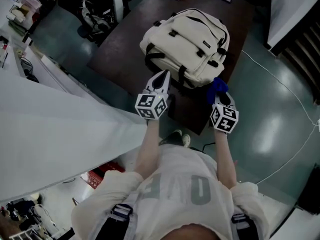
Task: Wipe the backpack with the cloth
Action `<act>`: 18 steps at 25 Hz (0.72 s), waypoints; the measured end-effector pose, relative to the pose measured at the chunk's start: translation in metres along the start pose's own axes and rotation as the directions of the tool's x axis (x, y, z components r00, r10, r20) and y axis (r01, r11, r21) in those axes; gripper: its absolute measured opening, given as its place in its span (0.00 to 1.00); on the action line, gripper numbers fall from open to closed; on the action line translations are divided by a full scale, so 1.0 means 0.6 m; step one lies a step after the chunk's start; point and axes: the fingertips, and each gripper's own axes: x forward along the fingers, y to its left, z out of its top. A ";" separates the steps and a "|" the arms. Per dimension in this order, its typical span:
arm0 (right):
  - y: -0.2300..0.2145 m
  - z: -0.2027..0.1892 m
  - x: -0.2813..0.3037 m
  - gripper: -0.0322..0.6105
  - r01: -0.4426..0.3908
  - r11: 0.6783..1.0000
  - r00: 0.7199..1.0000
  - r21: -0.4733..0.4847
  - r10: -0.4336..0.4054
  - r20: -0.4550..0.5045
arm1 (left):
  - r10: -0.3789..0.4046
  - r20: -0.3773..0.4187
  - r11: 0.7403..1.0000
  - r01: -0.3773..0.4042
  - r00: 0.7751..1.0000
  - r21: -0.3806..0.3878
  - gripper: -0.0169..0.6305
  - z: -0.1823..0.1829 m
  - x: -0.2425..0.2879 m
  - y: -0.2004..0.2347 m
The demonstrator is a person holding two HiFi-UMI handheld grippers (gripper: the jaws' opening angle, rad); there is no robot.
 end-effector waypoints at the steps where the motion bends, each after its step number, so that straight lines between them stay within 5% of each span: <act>1: -0.012 0.012 -0.003 0.11 0.019 1.000 1.000 0.016 -0.019 0.011 | 0.007 0.007 1.000 -0.006 1.000 -0.008 0.03 0.006 0.004 0.002; 10: -0.067 0.070 0.025 0.11 0.050 0.997 0.998 0.053 -0.052 0.036 | 0.036 0.061 0.999 -0.035 0.997 -0.019 0.03 0.049 0.034 -0.001; 15: -0.125 0.093 0.055 0.11 -0.047 0.999 0.998 0.019 0.047 0.044 | 0.153 0.095 0.988 -0.154 0.984 -0.001 0.03 0.047 0.032 -0.037; 18: -0.155 0.098 0.070 0.11 -0.164 0.986 0.986 -0.022 0.164 0.020 | 0.271 0.149 0.963 -0.269 0.951 -0.029 0.03 0.037 0.019 -0.072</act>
